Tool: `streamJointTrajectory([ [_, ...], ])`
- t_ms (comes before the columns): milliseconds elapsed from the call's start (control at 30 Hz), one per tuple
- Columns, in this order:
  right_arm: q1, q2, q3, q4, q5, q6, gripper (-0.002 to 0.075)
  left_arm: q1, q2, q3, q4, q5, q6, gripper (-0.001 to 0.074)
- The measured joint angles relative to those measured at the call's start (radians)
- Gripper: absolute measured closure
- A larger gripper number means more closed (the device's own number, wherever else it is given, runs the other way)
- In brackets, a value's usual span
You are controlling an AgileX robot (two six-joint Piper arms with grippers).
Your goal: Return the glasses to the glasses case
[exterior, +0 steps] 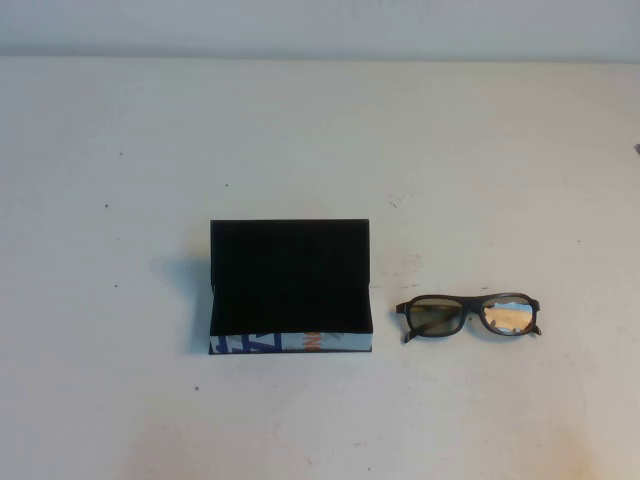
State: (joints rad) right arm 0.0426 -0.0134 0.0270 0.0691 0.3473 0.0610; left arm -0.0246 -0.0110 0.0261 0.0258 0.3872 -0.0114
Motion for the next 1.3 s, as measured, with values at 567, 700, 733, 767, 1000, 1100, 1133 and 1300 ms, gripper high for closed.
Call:
streamJointTrajectory([
  [567, 0.000, 0.000, 0.000, 0.000, 0.000, 0.000, 0.0737, 0.000, 0.000, 0.000, 0.000, 0.000, 0.000, 0.0736],
  [700, 0.000, 0.000, 0.000, 0.000, 0.000, 0.000, 0.0737, 0.000, 0.000, 0.000, 0.000, 0.000, 0.000, 0.0736],
  [733, 0.000, 0.000, 0.000, 0.000, 0.000, 0.000, 0.0737, 0.000, 0.000, 0.000, 0.000, 0.000, 0.000, 0.0736],
  [767, 0.000, 0.000, 0.000, 0.000, 0.000, 0.000, 0.0737, 0.000, 0.000, 0.000, 0.000, 0.000, 0.000, 0.0736],
  [1000, 0.000, 0.000, 0.000, 0.083, 0.000, 0.000, 0.0737, 0.000, 0.000, 0.000, 0.000, 0.000, 0.000, 0.0736],
  [1100, 0.000, 0.000, 0.000, 0.176, -0.018, 0.000, 0.0737, 0.000, 0.000, 0.000, 0.000, 0.000, 0.000, 0.0736],
  [1133, 0.000, 0.000, 0.000, 0.228, -0.038, 0.000, 0.0737, 0.000, 0.000, 0.000, 0.000, 0.000, 0.000, 0.0736],
  [1300, 0.000, 0.000, 0.000, 0.524, -0.189, 0.000, 0.0737, 0.000, 0.000, 0.000, 0.000, 0.000, 0.000, 0.0736],
])
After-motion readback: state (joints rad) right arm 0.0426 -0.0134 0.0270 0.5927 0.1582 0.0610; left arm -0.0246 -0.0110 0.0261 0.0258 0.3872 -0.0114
